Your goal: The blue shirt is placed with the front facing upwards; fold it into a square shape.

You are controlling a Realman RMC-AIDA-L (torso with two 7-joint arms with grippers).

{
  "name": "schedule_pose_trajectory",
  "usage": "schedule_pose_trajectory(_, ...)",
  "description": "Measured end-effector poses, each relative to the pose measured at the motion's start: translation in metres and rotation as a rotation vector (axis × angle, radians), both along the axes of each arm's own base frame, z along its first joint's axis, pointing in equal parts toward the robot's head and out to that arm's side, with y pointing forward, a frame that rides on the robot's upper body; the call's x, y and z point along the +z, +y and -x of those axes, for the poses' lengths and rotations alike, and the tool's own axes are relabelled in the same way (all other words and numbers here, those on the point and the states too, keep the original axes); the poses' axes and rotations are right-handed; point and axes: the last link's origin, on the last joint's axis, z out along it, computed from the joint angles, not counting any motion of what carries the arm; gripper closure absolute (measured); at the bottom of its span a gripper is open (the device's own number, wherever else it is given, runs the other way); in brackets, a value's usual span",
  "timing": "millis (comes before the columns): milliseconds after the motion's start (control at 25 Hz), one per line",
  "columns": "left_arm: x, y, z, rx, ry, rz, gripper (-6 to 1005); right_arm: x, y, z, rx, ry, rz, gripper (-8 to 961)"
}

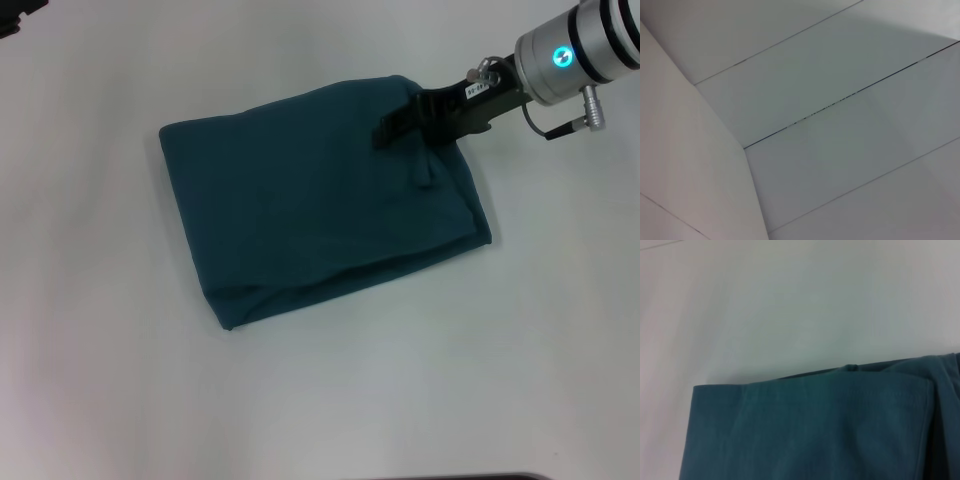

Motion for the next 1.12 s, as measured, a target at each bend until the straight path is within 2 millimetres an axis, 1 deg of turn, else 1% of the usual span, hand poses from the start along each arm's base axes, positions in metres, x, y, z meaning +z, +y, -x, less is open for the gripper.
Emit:
schedule_pose_trajectory(120,0.0,0.0,0.0,-0.001,-0.001,0.001,52,0.002,0.0,0.0,-0.001,0.005,-0.004,156)
schedule_pose_trajectory(200,-0.001,0.001,0.0,0.0,-0.004,0.002,53,0.003,0.0,-0.001,-0.003,0.004,-0.005,373)
schedule_pose_trajectory(480,-0.001,0.003,-0.003,-0.006,-0.004,0.003,53,0.003,0.0,-0.002,-0.006,0.005,-0.008,620)
schedule_pose_trajectory(680,-0.001,0.003,-0.003,-0.007,-0.003,0.003,53,0.004,0.001,-0.002,-0.007,0.006,-0.011,857)
schedule_pose_trajectory(840,0.0,0.003,-0.003,-0.007,-0.001,0.002,53,0.012,0.002,0.003,-0.003,0.035,-0.013,879)
schedule_pose_trajectory(1000,0.0,0.003,-0.003,-0.007,0.0,0.002,53,0.027,0.004,0.013,0.022,0.084,-0.021,901)
schedule_pose_trajectory(1120,0.0,0.003,-0.003,-0.008,0.0,0.002,53,0.031,0.005,0.014,0.022,0.083,-0.028,918)
